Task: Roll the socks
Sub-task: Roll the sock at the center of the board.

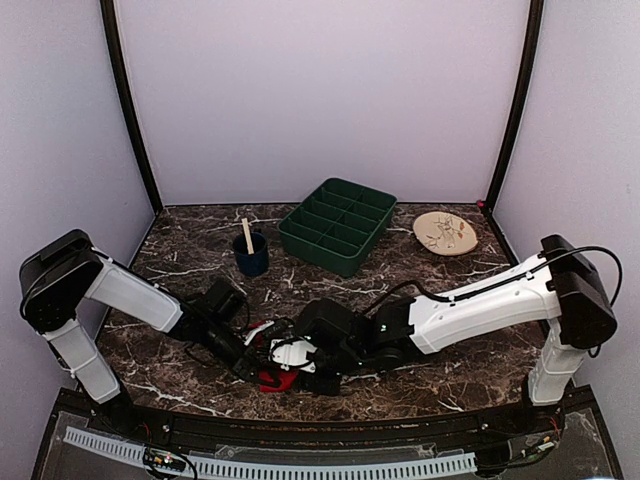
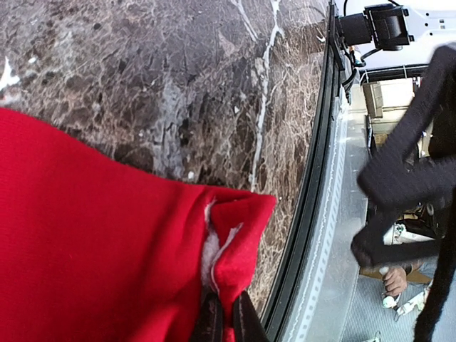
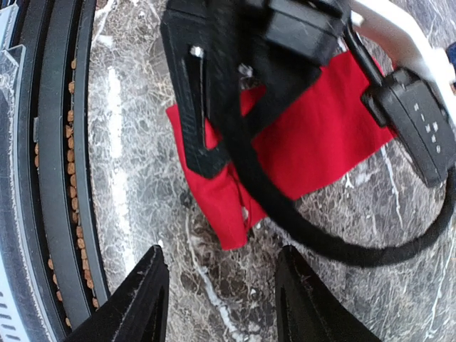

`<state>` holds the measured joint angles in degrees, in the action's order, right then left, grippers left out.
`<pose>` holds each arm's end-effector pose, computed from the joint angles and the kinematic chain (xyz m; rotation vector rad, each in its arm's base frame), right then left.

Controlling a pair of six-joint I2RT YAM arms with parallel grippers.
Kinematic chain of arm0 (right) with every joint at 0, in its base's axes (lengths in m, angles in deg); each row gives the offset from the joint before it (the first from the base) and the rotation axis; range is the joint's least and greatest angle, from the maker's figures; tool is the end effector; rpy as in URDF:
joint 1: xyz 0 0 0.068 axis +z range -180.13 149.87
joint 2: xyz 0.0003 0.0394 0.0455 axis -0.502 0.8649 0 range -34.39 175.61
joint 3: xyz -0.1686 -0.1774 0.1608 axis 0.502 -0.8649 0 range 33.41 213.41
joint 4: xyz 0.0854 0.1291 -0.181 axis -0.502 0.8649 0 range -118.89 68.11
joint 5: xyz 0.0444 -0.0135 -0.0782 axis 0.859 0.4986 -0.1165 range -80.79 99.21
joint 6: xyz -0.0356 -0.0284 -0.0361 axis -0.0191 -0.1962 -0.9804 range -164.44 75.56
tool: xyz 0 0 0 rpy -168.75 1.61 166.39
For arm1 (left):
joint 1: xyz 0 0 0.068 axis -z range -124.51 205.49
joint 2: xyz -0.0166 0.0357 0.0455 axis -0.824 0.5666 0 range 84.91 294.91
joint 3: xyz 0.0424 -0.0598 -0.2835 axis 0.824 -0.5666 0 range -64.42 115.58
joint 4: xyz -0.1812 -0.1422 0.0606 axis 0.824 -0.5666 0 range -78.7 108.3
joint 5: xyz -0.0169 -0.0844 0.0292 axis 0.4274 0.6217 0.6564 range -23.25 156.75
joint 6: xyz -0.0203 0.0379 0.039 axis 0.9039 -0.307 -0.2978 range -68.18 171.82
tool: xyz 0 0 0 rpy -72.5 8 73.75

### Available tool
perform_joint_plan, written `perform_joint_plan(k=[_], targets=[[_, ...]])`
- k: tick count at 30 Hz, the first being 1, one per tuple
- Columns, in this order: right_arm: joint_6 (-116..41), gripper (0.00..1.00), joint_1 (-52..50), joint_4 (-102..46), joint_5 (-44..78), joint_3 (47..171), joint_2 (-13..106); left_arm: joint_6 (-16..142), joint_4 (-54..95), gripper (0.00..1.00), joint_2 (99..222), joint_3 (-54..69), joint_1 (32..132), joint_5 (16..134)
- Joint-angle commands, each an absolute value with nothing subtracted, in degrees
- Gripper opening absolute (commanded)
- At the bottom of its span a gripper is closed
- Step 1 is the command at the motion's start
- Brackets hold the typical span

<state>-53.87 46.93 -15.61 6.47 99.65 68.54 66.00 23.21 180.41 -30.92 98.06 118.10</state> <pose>0.0849 0.3605 0.2191 -1.6953 1.8341 0.4567 0.1678 -0.1985 0.1469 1.0223 2.4952 -1.5038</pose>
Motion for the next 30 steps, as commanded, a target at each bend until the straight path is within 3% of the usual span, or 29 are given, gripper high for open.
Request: perform_joint_plan(k=[1,30], targets=[[-56.8,0.47,48.7,-17.3,4.2,102.1,70.5,66.1,19.9,0.0,179.7,-29.8,97.4,116.9],[-65.3,0.43,50.7,-18.3,-0.5,104.8,77.9,69.0,21.6,0.0,183.0,-30.4,95.5,120.8]])
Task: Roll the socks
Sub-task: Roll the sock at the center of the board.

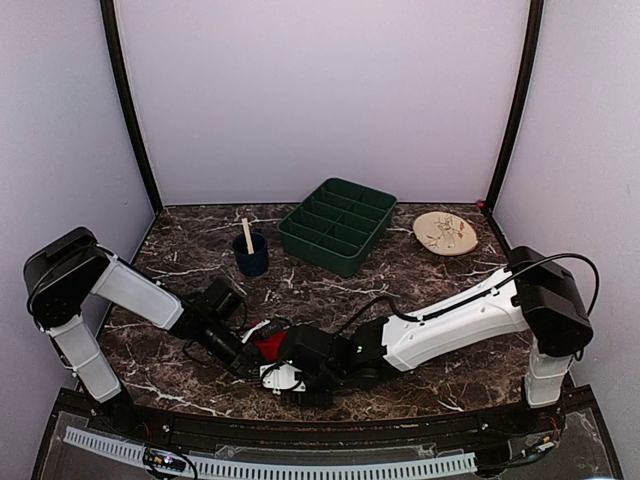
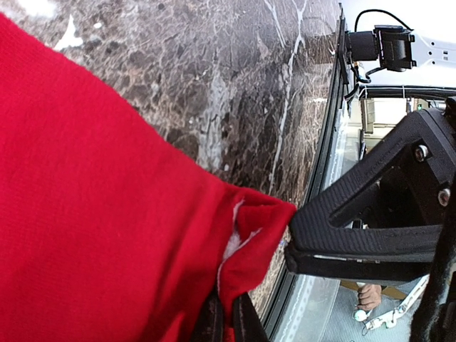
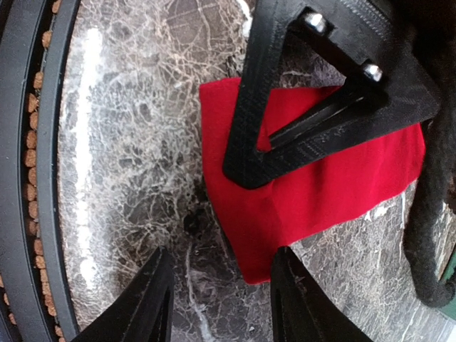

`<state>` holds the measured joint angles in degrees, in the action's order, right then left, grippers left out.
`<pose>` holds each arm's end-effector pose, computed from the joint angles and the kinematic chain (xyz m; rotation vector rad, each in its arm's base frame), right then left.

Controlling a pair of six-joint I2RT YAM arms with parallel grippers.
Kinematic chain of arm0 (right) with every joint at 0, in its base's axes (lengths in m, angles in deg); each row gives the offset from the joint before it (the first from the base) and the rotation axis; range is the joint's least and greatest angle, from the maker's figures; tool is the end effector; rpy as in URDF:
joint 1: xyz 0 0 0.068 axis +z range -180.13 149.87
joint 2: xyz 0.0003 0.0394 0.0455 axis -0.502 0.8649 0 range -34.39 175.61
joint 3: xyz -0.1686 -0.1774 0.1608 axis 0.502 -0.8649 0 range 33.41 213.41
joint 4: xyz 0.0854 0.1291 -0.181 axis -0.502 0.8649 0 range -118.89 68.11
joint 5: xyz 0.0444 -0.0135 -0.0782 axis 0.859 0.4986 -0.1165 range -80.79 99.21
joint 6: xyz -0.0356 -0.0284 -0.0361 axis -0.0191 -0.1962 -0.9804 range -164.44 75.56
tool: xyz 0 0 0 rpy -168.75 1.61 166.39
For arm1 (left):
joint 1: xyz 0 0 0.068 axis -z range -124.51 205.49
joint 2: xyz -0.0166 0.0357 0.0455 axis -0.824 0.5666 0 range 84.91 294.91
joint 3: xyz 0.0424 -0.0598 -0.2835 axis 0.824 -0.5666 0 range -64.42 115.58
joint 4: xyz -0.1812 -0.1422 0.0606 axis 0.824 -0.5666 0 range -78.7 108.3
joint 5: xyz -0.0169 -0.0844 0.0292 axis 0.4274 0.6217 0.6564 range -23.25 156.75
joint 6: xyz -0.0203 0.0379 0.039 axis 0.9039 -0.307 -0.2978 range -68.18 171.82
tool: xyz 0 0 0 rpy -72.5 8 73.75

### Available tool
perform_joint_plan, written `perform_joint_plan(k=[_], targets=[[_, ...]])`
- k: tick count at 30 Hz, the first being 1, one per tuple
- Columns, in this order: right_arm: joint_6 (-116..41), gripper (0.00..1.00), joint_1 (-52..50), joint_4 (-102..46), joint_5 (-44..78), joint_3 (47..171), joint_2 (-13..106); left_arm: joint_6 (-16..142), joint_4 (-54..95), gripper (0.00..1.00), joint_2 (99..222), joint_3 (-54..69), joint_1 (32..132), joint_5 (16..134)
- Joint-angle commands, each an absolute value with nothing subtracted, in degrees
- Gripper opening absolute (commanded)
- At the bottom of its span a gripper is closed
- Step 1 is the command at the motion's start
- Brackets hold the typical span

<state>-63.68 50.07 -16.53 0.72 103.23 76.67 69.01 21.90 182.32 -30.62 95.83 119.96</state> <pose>0.0735 0.3888 0.1865 -1.8751 1.6693 0.2580 0.1748 -0.1923 0.1398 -0.8981 -2.5761 1.5356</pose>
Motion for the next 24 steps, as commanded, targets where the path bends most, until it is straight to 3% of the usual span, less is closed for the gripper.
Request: perform_joint_plan(k=[1,10,24], targets=[[-65.4,0.43,50.6,-18.4,-0.6,104.8,78.0,69.0,21.6,0.0,183.0,-30.4,95.5,120.9],[-67.4,0.41,50.6,-19.1,-0.6,104.8,79.4,68.8,21.1,0.0,183.6,-30.2,95.2,122.2],[-67.7,0.3,48.7,-18.5,2.2,106.6,82.4,67.1,18.2,0.0,184.2,-29.3,94.4,124.3]])
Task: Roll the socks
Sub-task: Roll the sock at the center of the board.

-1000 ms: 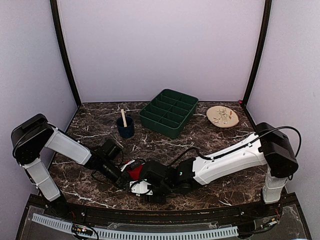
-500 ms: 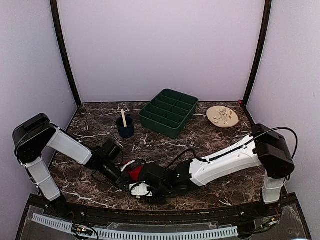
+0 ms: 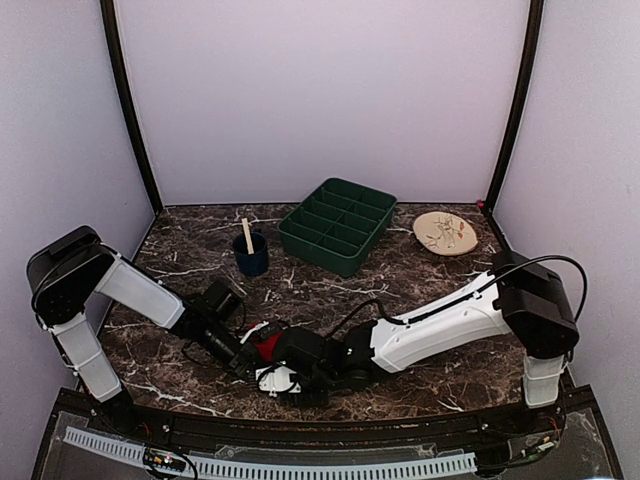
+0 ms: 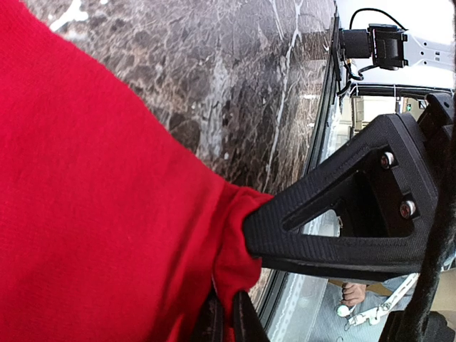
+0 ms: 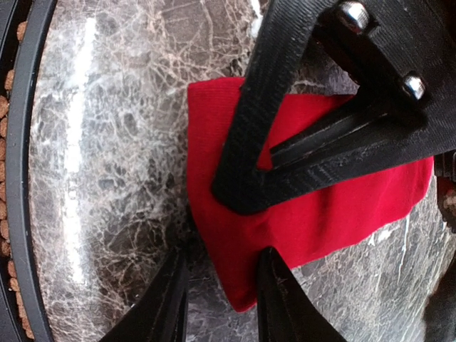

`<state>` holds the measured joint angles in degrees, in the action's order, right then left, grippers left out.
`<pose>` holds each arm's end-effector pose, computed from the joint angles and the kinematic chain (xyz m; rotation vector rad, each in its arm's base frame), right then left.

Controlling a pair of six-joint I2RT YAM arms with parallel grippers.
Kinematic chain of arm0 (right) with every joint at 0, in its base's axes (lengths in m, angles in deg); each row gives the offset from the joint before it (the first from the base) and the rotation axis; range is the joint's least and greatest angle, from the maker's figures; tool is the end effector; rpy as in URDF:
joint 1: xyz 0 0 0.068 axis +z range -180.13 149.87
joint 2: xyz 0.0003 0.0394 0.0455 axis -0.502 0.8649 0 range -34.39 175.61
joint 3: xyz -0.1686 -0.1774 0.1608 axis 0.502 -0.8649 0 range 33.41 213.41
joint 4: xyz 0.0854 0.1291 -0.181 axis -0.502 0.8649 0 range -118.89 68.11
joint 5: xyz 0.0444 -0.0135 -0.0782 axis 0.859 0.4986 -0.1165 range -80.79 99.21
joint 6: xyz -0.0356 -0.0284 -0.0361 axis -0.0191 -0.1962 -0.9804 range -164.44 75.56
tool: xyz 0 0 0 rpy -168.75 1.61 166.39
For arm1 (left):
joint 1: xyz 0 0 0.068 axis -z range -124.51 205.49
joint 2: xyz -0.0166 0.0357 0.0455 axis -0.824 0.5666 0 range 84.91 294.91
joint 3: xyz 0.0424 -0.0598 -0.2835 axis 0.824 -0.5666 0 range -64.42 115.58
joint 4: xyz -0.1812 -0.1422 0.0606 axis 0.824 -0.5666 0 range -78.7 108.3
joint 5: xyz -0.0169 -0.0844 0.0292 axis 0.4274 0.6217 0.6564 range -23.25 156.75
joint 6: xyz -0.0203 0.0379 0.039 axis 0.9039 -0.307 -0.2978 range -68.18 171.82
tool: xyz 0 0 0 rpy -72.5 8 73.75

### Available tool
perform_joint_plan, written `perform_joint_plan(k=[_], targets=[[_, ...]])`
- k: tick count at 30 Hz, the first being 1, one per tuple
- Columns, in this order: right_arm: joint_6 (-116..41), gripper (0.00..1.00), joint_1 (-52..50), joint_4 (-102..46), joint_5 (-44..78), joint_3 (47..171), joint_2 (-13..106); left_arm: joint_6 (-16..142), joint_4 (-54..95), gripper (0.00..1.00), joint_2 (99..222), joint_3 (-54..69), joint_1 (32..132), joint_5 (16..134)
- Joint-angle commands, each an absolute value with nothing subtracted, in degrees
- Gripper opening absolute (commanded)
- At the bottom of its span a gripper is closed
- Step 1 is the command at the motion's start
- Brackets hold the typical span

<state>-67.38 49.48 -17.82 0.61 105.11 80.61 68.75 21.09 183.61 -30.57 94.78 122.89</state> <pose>0.0799 0.4008 0.1707 -1.9258 1.6221 0.2173 0.1765 -0.1892 0.1354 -0.8570 -2.5260 1.5536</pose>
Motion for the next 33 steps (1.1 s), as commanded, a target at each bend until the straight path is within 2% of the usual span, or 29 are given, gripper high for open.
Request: perform_joint_plan(k=[1,11,21,24,33], targets=[[-67.7,0.3,48.5,-18.3,2.4,106.7,82.6,67.0,18.0,0.0,184.2,-29.2,94.3,124.4],[-67.8,0.27,47.3,-17.5,4.3,108.1,84.7,65.6,16.3,0.0,184.5,-28.7,93.3,125.9],[-65.8,0.14,45.8,-14.4,6.7,108.0,85.3,65.0,15.3,0.0,184.2,-28.4,92.3,126.2],[-64.6,0.08,45.4,-12.9,7.5,108.0,85.6,65.0,15.0,0.0,184.2,-28.2,91.9,125.7],[-59.1,0.0,43.7,-8.6,10.3,109.9,86.9,66.2,16.4,0.23,181.6,-27.9,88.8,121.2]])
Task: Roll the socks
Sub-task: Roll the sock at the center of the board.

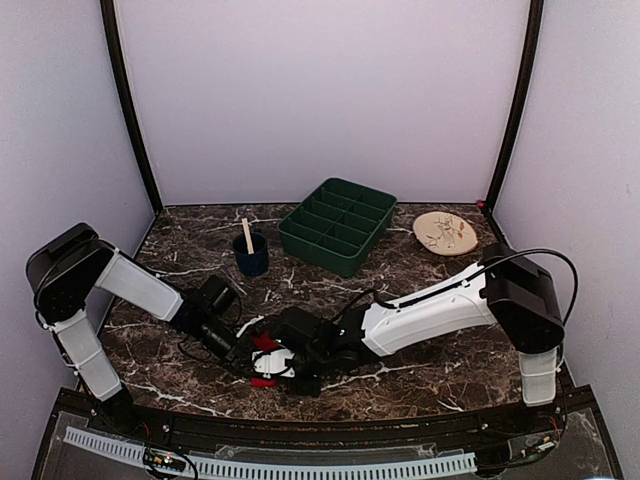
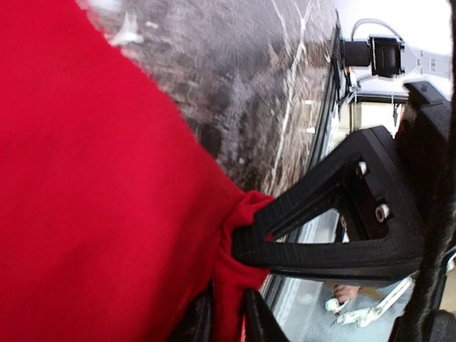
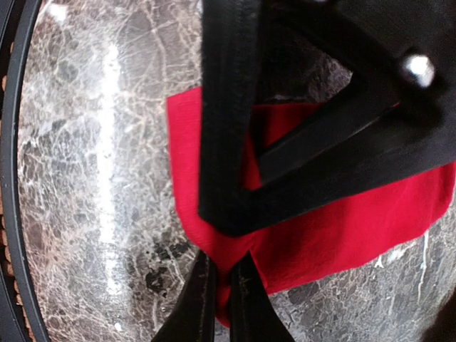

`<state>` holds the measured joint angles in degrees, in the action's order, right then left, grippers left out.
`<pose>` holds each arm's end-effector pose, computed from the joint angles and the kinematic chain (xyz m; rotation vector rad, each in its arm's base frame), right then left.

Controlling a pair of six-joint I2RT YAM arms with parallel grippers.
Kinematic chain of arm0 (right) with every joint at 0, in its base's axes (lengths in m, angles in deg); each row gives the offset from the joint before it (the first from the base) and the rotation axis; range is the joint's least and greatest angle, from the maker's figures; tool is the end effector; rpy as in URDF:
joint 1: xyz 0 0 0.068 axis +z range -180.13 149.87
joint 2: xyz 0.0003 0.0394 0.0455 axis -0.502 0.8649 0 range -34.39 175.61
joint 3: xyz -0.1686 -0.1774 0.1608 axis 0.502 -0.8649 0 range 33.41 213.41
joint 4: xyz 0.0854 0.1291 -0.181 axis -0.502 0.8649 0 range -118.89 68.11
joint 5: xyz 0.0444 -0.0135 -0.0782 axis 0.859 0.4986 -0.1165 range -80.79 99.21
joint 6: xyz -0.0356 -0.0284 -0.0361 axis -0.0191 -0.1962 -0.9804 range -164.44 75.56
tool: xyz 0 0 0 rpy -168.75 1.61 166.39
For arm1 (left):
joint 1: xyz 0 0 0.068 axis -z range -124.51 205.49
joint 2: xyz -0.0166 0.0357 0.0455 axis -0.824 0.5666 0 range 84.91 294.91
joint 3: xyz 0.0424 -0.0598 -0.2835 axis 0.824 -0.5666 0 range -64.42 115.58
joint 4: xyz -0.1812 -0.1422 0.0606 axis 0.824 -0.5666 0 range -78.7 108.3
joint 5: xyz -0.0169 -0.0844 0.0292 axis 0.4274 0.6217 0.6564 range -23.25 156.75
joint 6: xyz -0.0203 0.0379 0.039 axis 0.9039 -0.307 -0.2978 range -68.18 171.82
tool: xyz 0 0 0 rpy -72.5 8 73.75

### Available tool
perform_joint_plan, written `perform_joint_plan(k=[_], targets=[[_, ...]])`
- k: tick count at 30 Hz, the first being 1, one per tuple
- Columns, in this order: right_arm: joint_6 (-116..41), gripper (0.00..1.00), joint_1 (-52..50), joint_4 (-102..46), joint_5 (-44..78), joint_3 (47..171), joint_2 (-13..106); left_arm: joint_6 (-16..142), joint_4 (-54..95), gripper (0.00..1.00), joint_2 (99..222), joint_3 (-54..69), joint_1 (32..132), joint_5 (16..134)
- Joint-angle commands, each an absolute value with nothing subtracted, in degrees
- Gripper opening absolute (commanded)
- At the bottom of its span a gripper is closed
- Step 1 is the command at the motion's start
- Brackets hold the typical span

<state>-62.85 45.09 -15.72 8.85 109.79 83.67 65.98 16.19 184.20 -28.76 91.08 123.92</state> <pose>0.1087 0.4106 0.1687 -1.8744 1.7627 0.3806 0.1887 -0.1781 0.1360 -0.7971 -2.5438 1.5481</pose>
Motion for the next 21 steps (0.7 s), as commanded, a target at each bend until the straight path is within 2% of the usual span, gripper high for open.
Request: perform_joint_plan(k=[1,10,21], targets=[[-58.6,0.0,43.6,-8.1,10.7,110.3,87.1,66.5,17.1,0.25,181.2,-28.0,88.5,121.2],[-55.7,0.0,41.9,-2.1,13.7,115.4,88.9,66.6,18.3,0.33,175.7,-28.6,87.8,118.3],[-50.5,0.0,39.7,1.1,22.3,118.3,89.2,65.8,18.2,0.36,169.3,-30.1,85.7,105.4]])
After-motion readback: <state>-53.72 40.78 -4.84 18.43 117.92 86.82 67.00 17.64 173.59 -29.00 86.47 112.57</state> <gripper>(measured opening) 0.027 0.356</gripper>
